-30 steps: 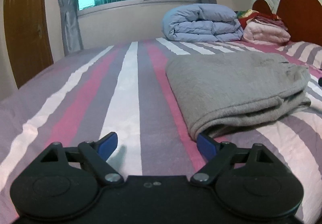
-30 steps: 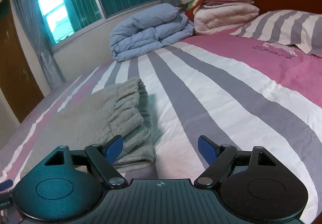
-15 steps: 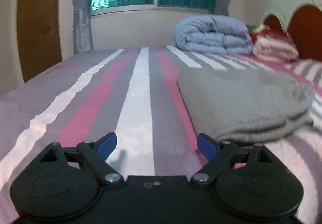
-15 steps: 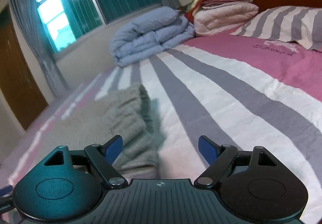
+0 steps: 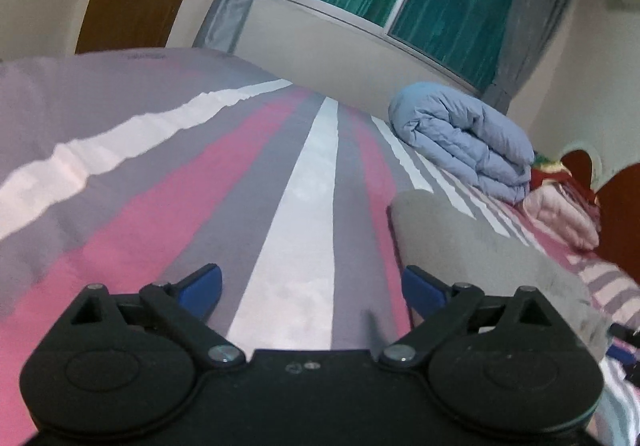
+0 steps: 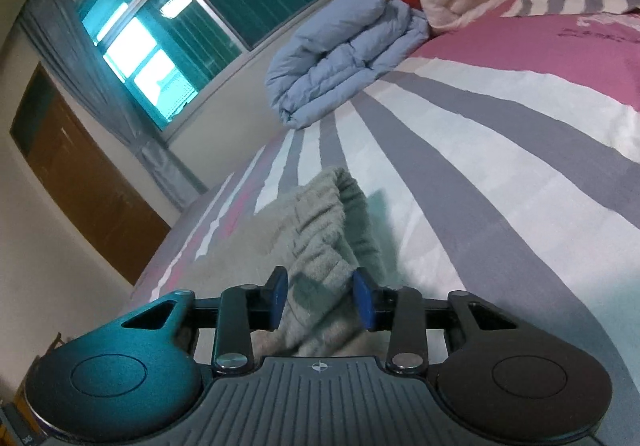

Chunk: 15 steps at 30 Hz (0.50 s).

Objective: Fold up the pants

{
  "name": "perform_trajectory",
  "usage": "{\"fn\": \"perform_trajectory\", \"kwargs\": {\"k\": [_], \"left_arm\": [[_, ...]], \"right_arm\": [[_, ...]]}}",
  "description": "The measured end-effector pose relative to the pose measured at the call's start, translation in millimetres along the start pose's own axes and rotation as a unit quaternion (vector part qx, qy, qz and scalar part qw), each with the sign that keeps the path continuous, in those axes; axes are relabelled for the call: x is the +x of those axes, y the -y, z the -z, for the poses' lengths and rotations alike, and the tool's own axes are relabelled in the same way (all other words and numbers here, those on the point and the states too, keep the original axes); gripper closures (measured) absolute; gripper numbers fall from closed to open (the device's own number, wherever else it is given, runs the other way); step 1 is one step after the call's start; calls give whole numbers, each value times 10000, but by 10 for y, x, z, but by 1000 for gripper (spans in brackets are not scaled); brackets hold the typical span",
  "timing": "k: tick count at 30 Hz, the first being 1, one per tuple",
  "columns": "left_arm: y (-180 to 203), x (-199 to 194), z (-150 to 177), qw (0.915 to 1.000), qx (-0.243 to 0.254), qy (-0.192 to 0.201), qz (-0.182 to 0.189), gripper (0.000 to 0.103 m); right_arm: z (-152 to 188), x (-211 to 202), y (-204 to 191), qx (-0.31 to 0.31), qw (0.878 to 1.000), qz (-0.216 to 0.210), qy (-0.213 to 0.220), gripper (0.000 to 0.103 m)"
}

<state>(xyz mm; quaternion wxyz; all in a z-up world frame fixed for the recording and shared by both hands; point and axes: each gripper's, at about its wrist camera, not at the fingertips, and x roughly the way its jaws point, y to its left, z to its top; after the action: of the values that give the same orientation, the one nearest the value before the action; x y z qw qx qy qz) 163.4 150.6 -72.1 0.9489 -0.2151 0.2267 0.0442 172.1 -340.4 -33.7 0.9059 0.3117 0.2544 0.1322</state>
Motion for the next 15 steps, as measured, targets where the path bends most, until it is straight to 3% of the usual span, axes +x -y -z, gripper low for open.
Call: {"fn": "perform_trajectory", "kwargs": {"k": [4,9,10,12,15], "left_arm": [[61,104,9,9999,97,-109,50,12],[64,113,31,9998,136,-166,9,11],[60,118,30,9998,117,-183,-7,11],[62,111,34,9997,126,-185,-12,11],[74,108,46,9996,179,-198,-33,11]], "right_arm": [[-20,197,-5,7,9993,281,-233,65],[13,148,43,140,9999,-30,-79,65],[28,185,37,5,9998,-15,-194,74],[17,207,33,12,9996,-86,-276,83],[-61,-42,-58,17,9974,-610,375,84]]}}
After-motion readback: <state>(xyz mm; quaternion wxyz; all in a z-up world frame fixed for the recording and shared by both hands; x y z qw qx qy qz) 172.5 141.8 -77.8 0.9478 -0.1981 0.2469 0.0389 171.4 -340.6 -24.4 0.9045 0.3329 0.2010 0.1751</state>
